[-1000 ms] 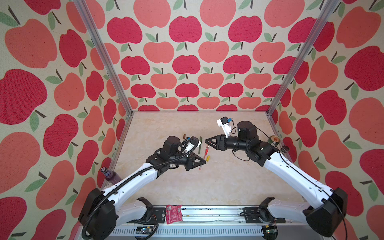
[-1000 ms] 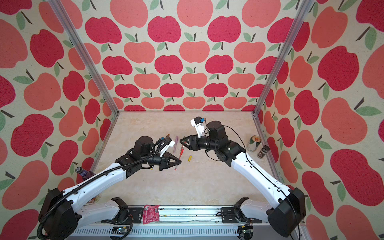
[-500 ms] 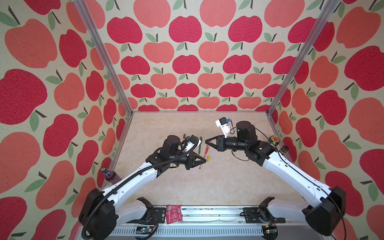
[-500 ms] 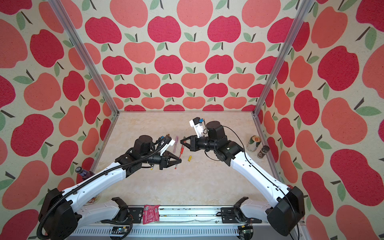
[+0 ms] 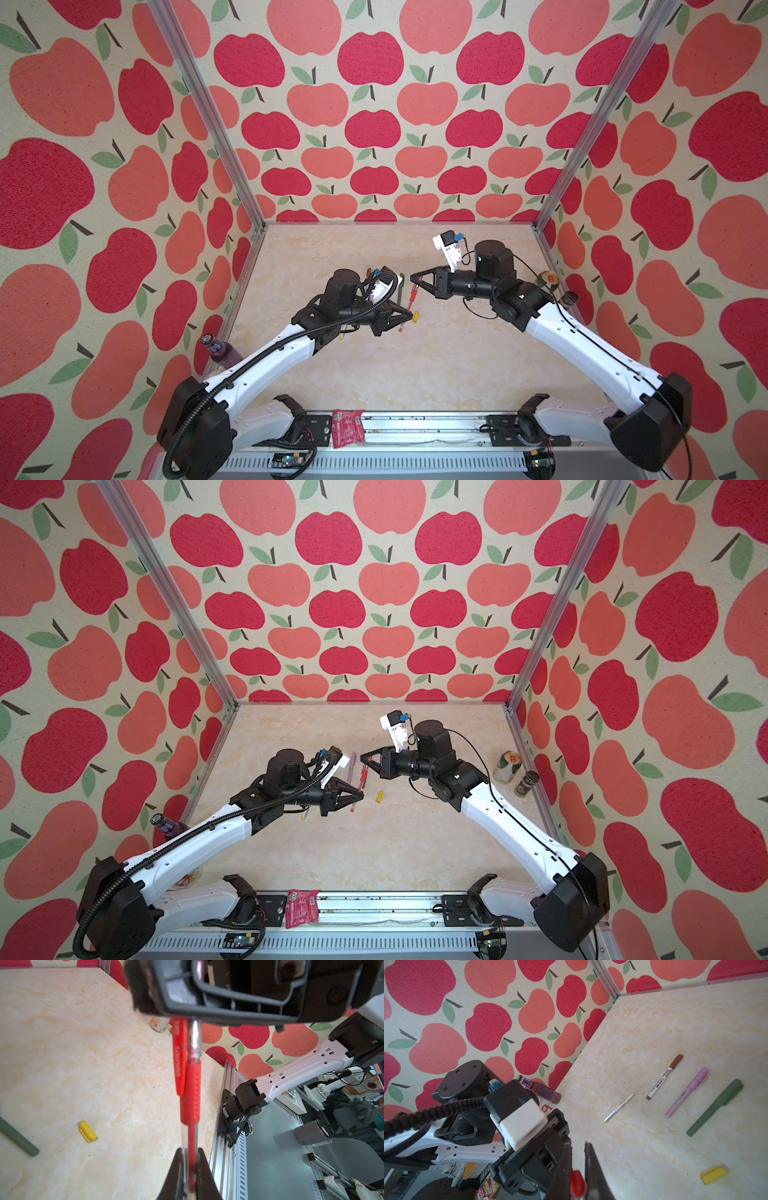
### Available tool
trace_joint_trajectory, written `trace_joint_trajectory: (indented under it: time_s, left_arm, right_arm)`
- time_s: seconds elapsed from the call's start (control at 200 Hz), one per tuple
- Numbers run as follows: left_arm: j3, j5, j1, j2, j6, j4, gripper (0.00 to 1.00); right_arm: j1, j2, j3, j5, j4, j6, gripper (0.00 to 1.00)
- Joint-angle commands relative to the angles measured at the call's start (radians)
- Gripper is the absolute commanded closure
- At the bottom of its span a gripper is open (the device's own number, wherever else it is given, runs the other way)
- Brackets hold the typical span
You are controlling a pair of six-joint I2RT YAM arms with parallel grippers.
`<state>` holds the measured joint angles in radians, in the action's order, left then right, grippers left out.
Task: Insert the pens into the pen caps
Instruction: 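Press the red cap down onto the pen with the right gripper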
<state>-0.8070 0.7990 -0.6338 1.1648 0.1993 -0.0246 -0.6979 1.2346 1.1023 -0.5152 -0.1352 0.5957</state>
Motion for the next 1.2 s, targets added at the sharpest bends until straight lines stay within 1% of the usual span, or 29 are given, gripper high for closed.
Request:
trace_joint_trajectory:
  time_s: [0.0, 0.24, 0.335, 0.445, 0.545, 0.725, 1.191]
  left_arm:
    - [-0.052, -0.022, 0.014, -0.026, -0.066, -0.263, 0.96]
    - [-0.166, 0.047, 0.016, 0.028, -0.17, -0.163, 0.98]
    - [-0.192, 0.049, 0.018, 0.032, -0.197, -0.131, 0.98]
    - [-0.208, 0.047, 0.025, 0.03, -0.201, -0.131, 0.98]
    - [-0.223, 0.039, 0.024, 0.032, -0.195, -0.15, 0.98]
    - [-0.244, 0.033, 0.022, 0.035, -0.149, -0.237, 0.98]
    - [-0.335, 0.036, 0.026, 0.09, -0.163, -0.314, 0.99]
  right_arm:
    - [-0.016, 0.012, -0.028, -0.061, -0.084, 0.012, 1.0]
    - [-0.026, 0.018, -0.034, -0.084, -0.087, 0.014, 1.0]
    - [-0.029, 0.018, -0.036, -0.088, -0.097, 0.01, 1.0]
    - [-0.032, 0.017, -0.045, -0.091, -0.102, 0.007, 1.0]
    - [-0.034, 0.017, -0.057, -0.096, -0.099, 0.01, 1.0]
    - [-0.035, 0.019, -0.077, -0.108, -0.095, 0.013, 1.0]
    - [-0.048, 0.006, -0.178, -0.1, -0.046, 0.049, 1.0]
